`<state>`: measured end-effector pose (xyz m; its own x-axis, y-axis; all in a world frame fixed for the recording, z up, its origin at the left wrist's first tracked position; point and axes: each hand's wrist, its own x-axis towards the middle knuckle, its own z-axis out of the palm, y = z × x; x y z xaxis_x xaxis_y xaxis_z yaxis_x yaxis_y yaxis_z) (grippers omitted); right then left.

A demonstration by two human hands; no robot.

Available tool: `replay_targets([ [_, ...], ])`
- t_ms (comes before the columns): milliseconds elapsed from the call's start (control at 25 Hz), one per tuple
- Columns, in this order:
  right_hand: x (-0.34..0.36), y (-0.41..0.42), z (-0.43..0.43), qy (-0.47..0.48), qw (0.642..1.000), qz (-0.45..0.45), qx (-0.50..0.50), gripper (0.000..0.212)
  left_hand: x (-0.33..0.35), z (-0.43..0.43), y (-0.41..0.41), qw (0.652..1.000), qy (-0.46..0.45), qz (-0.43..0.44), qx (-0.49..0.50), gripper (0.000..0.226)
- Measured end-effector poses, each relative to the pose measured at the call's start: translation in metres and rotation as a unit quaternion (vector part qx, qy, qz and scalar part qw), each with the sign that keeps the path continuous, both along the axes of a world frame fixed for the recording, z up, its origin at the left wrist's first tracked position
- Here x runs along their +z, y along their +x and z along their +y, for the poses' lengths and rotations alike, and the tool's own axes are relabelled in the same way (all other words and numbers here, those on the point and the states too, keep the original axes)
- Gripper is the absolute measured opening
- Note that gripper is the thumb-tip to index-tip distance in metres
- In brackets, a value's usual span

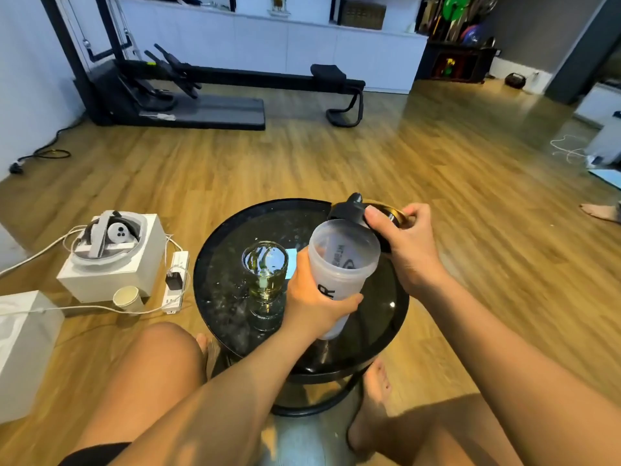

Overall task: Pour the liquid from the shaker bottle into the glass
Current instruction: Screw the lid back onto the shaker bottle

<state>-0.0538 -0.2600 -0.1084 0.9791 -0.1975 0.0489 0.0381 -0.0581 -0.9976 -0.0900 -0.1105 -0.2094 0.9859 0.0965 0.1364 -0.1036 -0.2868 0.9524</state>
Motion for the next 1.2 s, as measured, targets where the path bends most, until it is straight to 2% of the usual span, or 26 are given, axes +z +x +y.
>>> replay_targets([
  [120, -0.001, -0.008, 0.004, -0.14, 0.987, -0.041, 0.072, 0.098, 0.002, 0.003, 0.002, 1.0, 0.004, 0.018, -0.018, 0.096],
  [240, 0.011, -0.006, 0.003, -0.278, 0.946, -0.058, 0.153, 0.105, 0.006, 0.006, 0.003, 0.998, 0.039, 0.045, -0.028, 0.105],
  [360, 0.034, 0.0, 0.004, -0.409, 0.884, -0.052, 0.219, 0.094, 0.01, 0.01, 0.005, 0.994, 0.057, 0.082, -0.036, 0.107],
  [440, 0.049, 0.003, 0.007, -0.462, 0.85, -0.036, 0.251, 0.088, 0.01, 0.011, 0.005, 0.993, 0.064, 0.088, -0.041, 0.107],
  [520, 0.057, 0.006, 0.01, -0.511, 0.811, -0.032, 0.283, 0.096, 0.01, 0.013, 0.006, 0.993, 0.064, 0.087, -0.043, 0.108],
  [640, 0.062, 0.013, 0.018, -0.607, 0.722, -0.03, 0.331, 0.117, 0.012, 0.014, 0.009, 0.993, 0.059, 0.088, -0.054, 0.108],
  [720, 0.065, 0.018, 0.022, -0.64, 0.684, -0.025, 0.349, 0.11, 0.011, 0.014, 0.011, 0.993, 0.057, 0.086, -0.056, 0.105],
  [840, 0.064, 0.019, 0.031, -0.631, 0.683, -0.012, 0.367, 0.101, 0.008, 0.018, 0.018, 0.993, 0.059, 0.079, -0.07, 0.107],
  [1040, 0.059, 0.014, 0.033, -0.626, 0.711, 0.003, 0.32, 0.113, -0.001, 0.022, 0.02, 0.994, 0.064, 0.048, -0.074, 0.103],
  [1200, 0.058, 0.011, 0.038, -0.618, 0.727, 0.006, 0.3, 0.106, -0.007, 0.024, 0.024, 0.996, 0.052, 0.032, -0.07, 0.106],
])
